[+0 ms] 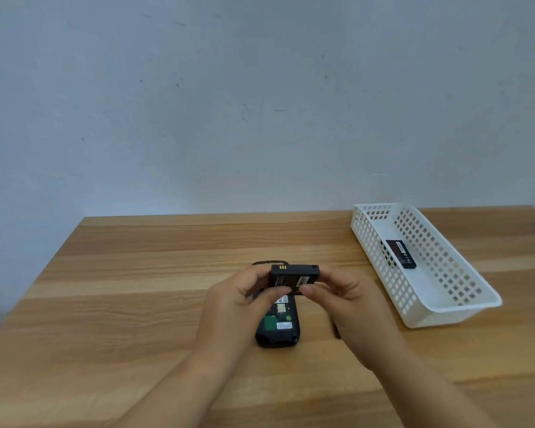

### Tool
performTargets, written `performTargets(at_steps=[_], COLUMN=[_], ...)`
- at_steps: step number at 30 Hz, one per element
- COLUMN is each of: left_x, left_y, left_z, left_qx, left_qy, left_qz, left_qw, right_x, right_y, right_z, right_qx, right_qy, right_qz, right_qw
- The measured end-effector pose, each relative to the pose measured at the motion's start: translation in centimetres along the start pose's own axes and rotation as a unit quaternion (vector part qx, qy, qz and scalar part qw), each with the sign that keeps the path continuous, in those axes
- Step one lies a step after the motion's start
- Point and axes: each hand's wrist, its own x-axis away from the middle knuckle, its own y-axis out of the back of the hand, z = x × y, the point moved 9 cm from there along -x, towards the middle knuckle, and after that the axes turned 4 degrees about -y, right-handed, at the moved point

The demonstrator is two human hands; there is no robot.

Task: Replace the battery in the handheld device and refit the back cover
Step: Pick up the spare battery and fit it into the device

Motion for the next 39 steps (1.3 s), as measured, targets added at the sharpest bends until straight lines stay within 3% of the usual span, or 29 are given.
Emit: performTargets(at_steps=[9, 26, 29, 33, 36, 39], left_x=[-0.7, -1.6, -1.7, -0.8, 0.4, 1.1], left_y=[0.1, 0.3, 0.2, -0.5, -0.9, -1.0], left_z=[0.3, 0.8, 1.3, 4.8, 8.2, 10.1], left_qx=[-0.045, -0.092, -0.089, -0.043, -0.027, -0.028], left_qy=[-0.011, -0.012, 0.012, 0.141, 0.244, 0.293], left_qz=[0.04, 0.04, 0.038, 0.034, 0.023, 0.03], left_qw=[0.998, 0.995, 0.995, 0.988, 0.969, 0.955], right_x=[0.1, -1.1, -1.5, -2.0, -1.7, -1.4], right_y=[-0.2, 0.0, 0.1, 0.1, -0.3, -0.6], right_z=[0.9, 0.4, -0.3, -4.8, -8.0, -9.8], right_qx=[0.062, 0.113, 0.118, -0.004, 0.028, 0.049], right_qy=[0.055, 0.088, 0.055, -0.116, -0.2, -0.241], right_qz=[0.011, 0.003, -0.009, -0.057, -0.069, -0.057], right_qw=[0.996, 0.99, 0.991, 0.992, 0.977, 0.968])
